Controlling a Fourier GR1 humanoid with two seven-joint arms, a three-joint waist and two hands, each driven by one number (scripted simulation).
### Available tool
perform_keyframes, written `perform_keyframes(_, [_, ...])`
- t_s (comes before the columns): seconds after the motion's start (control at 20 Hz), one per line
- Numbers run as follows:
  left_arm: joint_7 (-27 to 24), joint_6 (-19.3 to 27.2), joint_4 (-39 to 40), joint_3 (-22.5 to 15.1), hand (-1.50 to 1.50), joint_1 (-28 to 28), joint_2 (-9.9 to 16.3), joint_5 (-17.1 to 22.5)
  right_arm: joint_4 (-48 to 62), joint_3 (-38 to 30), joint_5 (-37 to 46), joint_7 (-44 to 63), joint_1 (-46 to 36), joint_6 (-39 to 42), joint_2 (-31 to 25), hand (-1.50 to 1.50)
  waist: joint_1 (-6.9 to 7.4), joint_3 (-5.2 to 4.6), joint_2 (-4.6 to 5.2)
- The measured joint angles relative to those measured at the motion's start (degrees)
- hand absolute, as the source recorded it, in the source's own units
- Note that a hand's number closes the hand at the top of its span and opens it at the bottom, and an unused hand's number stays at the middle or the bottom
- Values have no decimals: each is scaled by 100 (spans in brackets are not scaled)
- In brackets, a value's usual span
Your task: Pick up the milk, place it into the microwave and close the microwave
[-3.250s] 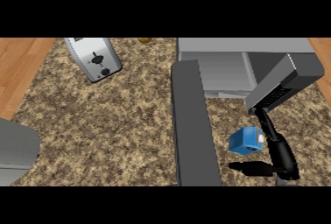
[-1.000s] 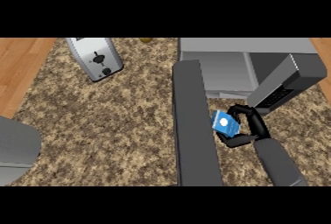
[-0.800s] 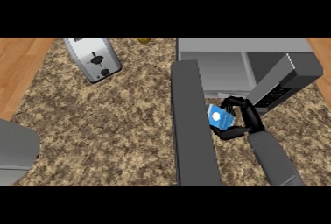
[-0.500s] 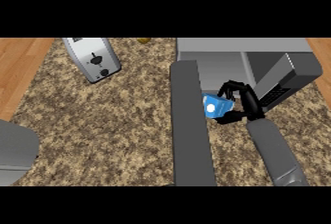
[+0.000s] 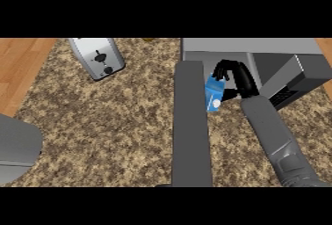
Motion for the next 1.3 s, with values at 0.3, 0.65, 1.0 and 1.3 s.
perform_keyframes(0.3, [216,41,228,63,-150,-473,97,21,769,-201,148,227,-620,-691,-177,150,149,3,78])
perform_keyframes(0.65, [284,-1,438,106,-150,-769,195,-15,1206,-684,-65,492,-889,-1603,-323,-150,345,13,178])
perform_keyframes(1.0, [375,-10,485,212,-150,-1033,361,-68,1532,-685,102,511,-1086,-2225,-420,-150,508,16,247])
perform_keyframes(1.3, [439,-42,591,140,-150,-1296,441,-208,1744,-698,116,335,-1132,-1941,-438,-150,520,21,265])
